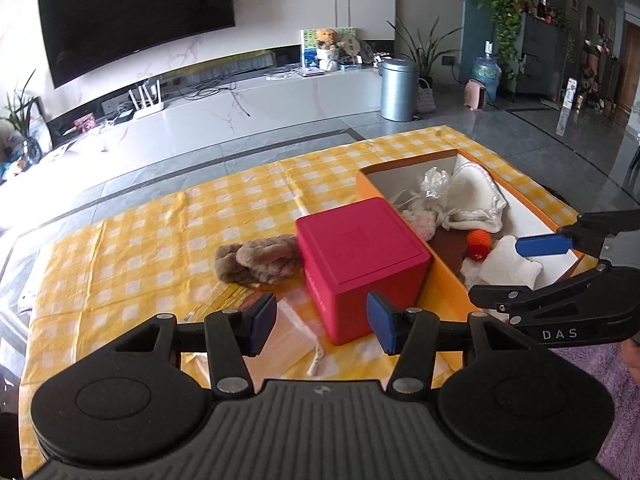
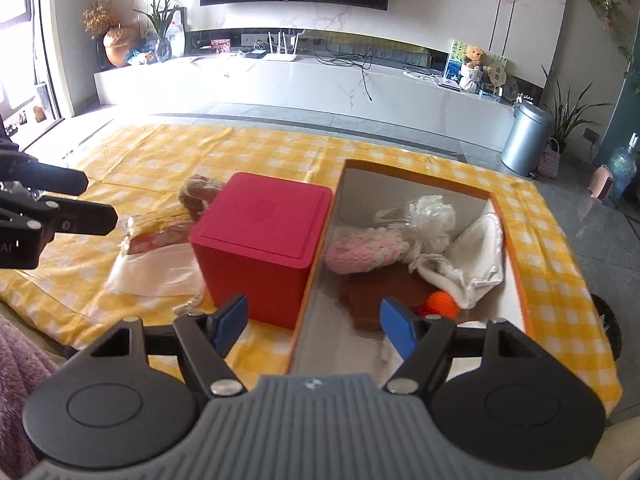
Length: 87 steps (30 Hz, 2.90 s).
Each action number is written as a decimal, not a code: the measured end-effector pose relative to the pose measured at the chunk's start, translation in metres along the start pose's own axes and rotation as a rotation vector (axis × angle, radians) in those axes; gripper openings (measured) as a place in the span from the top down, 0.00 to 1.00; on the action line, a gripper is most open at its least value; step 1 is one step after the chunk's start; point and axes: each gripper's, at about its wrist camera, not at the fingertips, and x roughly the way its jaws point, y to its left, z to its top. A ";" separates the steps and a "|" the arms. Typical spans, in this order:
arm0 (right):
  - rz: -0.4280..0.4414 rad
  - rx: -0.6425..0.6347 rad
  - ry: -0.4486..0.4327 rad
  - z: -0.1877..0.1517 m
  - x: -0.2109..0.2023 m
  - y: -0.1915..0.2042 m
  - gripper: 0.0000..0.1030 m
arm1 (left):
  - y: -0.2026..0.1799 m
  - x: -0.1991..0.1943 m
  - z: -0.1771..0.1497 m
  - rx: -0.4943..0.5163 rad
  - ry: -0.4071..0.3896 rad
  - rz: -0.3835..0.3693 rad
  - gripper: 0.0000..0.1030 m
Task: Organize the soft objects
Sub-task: 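Move both tools back toward the yellow snack bag and brown plush toy, then grasp the yellow snack bag with the left tool while the right tool grasps the brown plush toy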
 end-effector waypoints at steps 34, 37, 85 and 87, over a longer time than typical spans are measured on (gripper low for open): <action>0.156 -0.164 0.083 0.014 0.119 0.168 0.41 | 0.151 0.067 -0.069 -0.023 0.087 -0.050 0.40; 0.160 -0.206 0.111 0.026 0.136 0.170 0.41 | 0.154 0.085 -0.061 0.029 0.117 -0.080 0.35; 0.167 -0.480 0.077 0.080 0.168 0.175 0.38 | 0.187 0.145 -0.029 -0.072 0.131 -0.094 0.48; 0.121 -0.528 0.085 0.095 0.177 0.171 0.37 | 0.187 0.146 -0.026 -0.077 0.124 -0.088 0.48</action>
